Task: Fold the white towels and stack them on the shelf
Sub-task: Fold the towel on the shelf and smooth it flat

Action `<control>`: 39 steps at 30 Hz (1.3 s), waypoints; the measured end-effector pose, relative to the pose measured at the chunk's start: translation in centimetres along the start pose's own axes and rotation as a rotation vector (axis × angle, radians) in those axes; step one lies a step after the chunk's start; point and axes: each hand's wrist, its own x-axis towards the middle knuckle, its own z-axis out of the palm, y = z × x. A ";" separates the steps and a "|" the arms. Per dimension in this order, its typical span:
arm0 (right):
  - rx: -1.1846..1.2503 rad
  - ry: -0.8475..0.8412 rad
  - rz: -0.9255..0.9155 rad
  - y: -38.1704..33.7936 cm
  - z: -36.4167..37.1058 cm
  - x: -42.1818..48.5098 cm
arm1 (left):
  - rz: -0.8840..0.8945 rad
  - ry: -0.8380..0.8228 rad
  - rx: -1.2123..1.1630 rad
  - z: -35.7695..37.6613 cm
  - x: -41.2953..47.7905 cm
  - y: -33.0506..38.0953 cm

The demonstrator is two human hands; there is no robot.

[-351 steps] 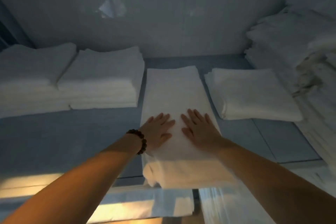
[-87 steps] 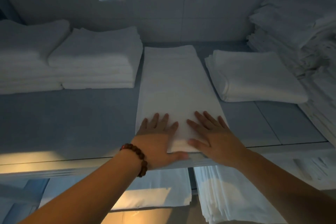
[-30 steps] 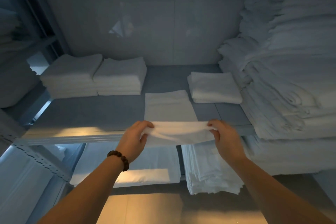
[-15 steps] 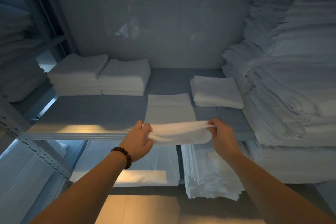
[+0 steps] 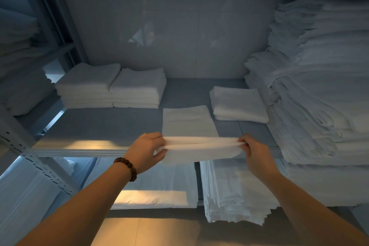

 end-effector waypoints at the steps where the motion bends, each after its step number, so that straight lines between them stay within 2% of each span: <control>1: -0.002 0.001 -0.003 0.1 -0.1 -0.1 | 0.002 0.011 0.001 -0.3 -0.1 0.1; 5: -0.016 -0.014 -0.021 0.0 -0.4 -0.5 | -0.100 0.021 -0.095 -1.2 -0.6 1.0; 10: 0.185 0.115 -0.053 -1.6 -0.2 -0.3 | -0.404 0.176 -0.529 -2.0 -0.3 1.7; 13: 0.239 0.200 -0.070 -2.9 0.8 0.8 | -0.510 0.232 -0.682 -1.8 0.6 1.5; 22: 0.194 0.334 -0.006 -3.7 6.7 9.1 | -0.612 0.389 -0.667 2.4 7.4 -3.3; 28: 0.132 0.326 0.069 -2.6 10.7 15.0 | -0.664 0.397 -0.654 6.6 12.4 -8.0; 33: -0.079 0.223 0.071 -0.5 14.2 20.1 | -0.716 0.330 -0.509 10.8 16.1 -12.1; 37: -0.167 0.172 0.004 1.7 16.5 23.2 | -0.710 0.318 -0.474 14.8 18.1 -14.5; 39: -0.255 0.093 -0.022 2.8 17.6 24.1 | -0.707 0.295 -0.437 16.9 18.9 -15.4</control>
